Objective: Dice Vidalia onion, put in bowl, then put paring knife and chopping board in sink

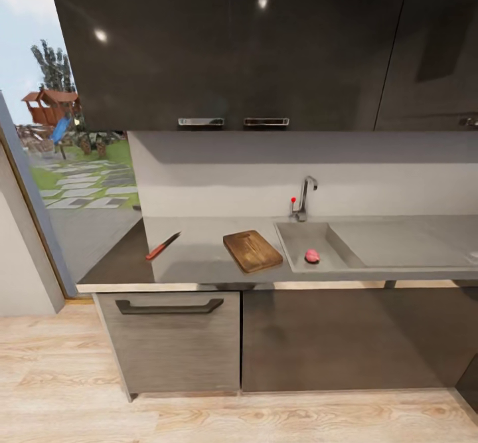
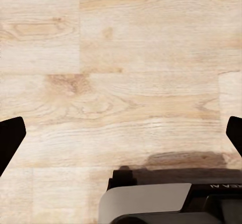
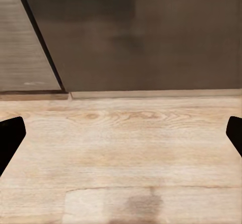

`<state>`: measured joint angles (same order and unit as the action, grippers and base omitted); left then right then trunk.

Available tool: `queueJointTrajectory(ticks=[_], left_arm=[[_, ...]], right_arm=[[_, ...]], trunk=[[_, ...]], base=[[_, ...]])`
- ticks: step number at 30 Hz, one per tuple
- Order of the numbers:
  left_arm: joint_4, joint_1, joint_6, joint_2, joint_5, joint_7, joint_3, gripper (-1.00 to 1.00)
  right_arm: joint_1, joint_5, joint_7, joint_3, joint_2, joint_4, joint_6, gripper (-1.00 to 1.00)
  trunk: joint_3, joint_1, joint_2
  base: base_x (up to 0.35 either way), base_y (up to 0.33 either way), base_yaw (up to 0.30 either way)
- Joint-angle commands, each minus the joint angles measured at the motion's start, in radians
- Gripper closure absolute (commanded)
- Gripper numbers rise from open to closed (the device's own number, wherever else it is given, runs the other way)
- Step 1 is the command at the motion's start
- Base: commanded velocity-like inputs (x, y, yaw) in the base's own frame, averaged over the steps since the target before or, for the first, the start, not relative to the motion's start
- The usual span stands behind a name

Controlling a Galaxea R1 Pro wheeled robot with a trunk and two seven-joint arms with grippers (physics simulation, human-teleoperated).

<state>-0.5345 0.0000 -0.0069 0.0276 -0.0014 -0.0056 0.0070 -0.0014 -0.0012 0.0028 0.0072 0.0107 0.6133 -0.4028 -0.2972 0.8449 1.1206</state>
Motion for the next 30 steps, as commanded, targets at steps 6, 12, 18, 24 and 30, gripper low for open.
queueJointTrajectory(ticks=[6, 12, 18, 24, 30], left_arm=[[0.0, 0.0, -0.001, 0.0, 0.0, -0.001, 0.001, -1.0], [0.001, 0.0, -0.001, 0.0, 0.0, -0.001, 0.001, -1.0], [0.001, 0.0, -0.001, 0.0, 0.0, -0.001, 0.001, -1.0], [0.002, 0.0, -0.001, 0.0, 0.0, -0.001, 0.001, -1.0], [0.002, 0.0, -0.001, 0.0, 0.0, -0.001, 0.001, -1.0]], right_arm=[[0.0, 0.0, 0.0, 0.0, -0.001, 0.0, -0.002, -1.0], [0.0, 0.0, 0.0, 0.0, 0.0, 0.0, -0.002, -1.0], [0.0, 0.0, 0.0, 0.0, 0.0, 0.0, -0.002, -1.0], [0.0, 0.0, 0.0, 0.0, 0.0, 0.0, -0.002, -1.0], [0.0, 0.0, 0.0, 0.0, 0.0, 0.0, -0.002, -1.0]], trunk=[[0.018, -0.023, -0.042], [0.037, -0.046, -0.084], [0.056, -0.069, -0.126], [0.074, -0.092, -0.168], [0.093, -0.115, -0.21]], base=[[0.0, 0.0, 0.0], [0.0, 0.0, 0.0], [0.0, 0.0, 0.0], [0.0, 0.0, 0.0], [0.0, 0.0, 0.0]])
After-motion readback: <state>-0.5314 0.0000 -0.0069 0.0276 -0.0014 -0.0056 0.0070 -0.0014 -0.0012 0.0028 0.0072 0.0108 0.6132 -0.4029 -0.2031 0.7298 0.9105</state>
